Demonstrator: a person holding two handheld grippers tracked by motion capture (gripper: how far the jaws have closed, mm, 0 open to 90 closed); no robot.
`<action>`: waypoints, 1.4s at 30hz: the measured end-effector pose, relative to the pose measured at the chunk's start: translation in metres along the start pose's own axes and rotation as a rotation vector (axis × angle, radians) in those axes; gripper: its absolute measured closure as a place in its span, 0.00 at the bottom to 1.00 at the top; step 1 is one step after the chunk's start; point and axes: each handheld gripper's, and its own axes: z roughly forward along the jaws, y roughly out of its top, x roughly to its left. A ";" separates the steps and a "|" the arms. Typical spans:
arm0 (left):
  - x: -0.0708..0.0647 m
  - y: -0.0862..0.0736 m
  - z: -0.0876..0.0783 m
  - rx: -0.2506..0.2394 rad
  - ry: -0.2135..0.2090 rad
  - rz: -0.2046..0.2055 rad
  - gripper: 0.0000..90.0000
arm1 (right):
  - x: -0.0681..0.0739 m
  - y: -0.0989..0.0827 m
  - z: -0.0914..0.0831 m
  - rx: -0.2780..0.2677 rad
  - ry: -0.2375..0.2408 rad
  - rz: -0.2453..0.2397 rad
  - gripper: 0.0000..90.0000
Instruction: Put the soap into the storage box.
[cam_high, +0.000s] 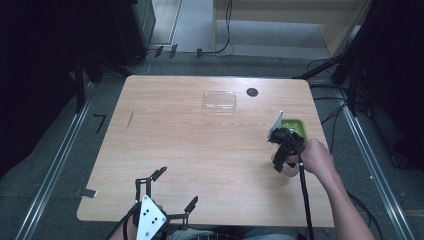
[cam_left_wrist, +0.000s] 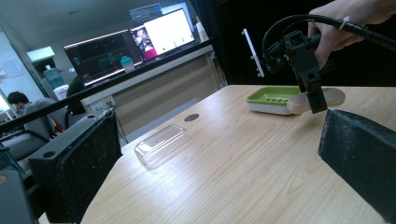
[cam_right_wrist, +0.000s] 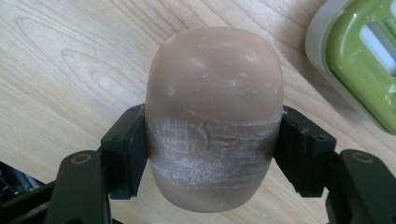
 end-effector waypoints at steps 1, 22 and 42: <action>0.000 0.000 0.000 0.000 0.000 0.000 0.00 | -0.001 0.000 0.000 0.000 0.005 0.003 0.37; 0.000 0.000 0.000 0.000 -0.001 0.000 0.00 | -0.019 -0.011 -0.006 -0.020 0.003 0.049 0.37; -0.001 0.000 0.001 -0.001 -0.002 -0.001 0.00 | -0.042 -0.016 -0.006 0.005 0.003 0.102 0.37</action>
